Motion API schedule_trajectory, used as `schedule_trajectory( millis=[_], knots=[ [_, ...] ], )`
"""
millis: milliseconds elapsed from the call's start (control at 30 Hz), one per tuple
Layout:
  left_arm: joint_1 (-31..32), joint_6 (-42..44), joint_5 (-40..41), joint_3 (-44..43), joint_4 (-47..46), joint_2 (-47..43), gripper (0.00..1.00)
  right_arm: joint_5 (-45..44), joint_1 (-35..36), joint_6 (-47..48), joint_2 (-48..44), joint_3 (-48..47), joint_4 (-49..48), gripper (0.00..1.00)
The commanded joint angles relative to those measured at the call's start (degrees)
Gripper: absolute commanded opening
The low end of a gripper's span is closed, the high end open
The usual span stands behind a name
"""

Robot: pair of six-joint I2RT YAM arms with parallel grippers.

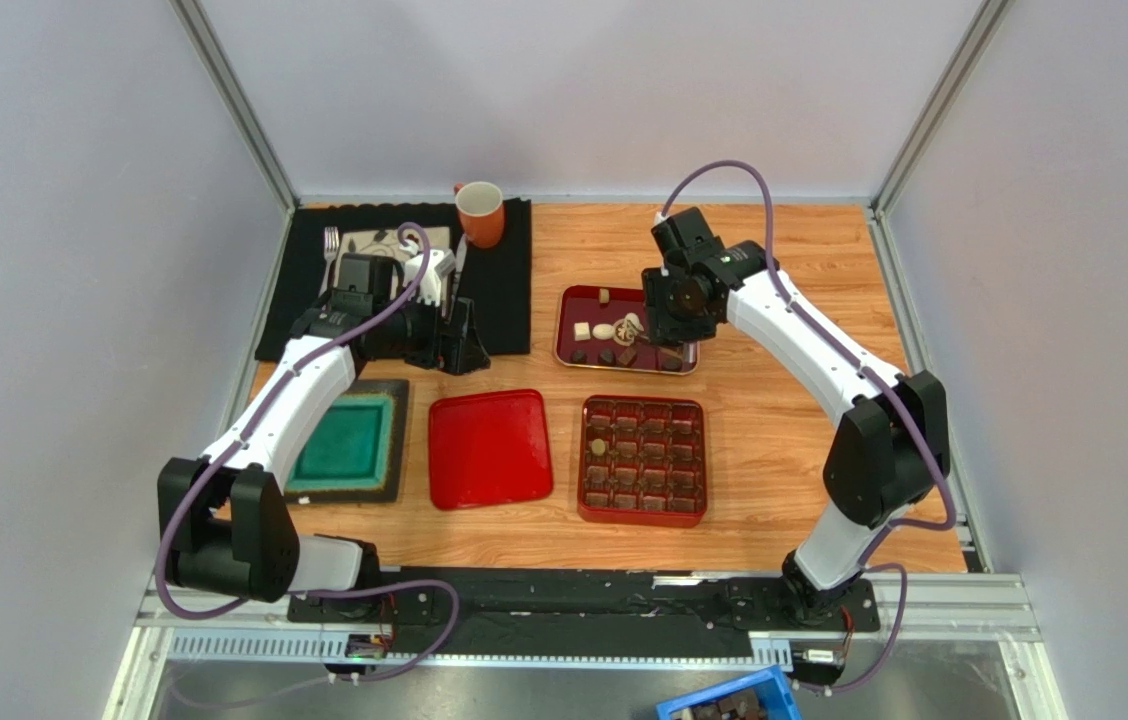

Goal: Pack the chocolate
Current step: Pick up the fake chocolate from the plate.

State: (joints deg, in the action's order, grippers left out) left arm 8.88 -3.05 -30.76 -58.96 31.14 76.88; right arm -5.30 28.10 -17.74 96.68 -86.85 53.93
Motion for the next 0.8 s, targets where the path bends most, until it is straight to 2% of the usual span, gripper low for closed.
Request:
schedule_trajectory(
  millis=[0,433,767],
  knots=[
    [-0.36,0.85,-0.35,-0.98,-0.28,-2.26,0.99,-0.85,0.38,0.42,1.40,-3.33,-2.07,0.47],
    [-0.45,0.94,-0.44,-1.25,-0.11,-2.26,0.99,-0.06,0.47,0.60,6.41,-6.49,-3.66,0.44],
    [-0.62,0.85,-0.61,-1.51,-0.20,-2.09,0.99,-0.50,0.38,0.86,5.36,-5.79,-3.39,0.37]
  ],
)
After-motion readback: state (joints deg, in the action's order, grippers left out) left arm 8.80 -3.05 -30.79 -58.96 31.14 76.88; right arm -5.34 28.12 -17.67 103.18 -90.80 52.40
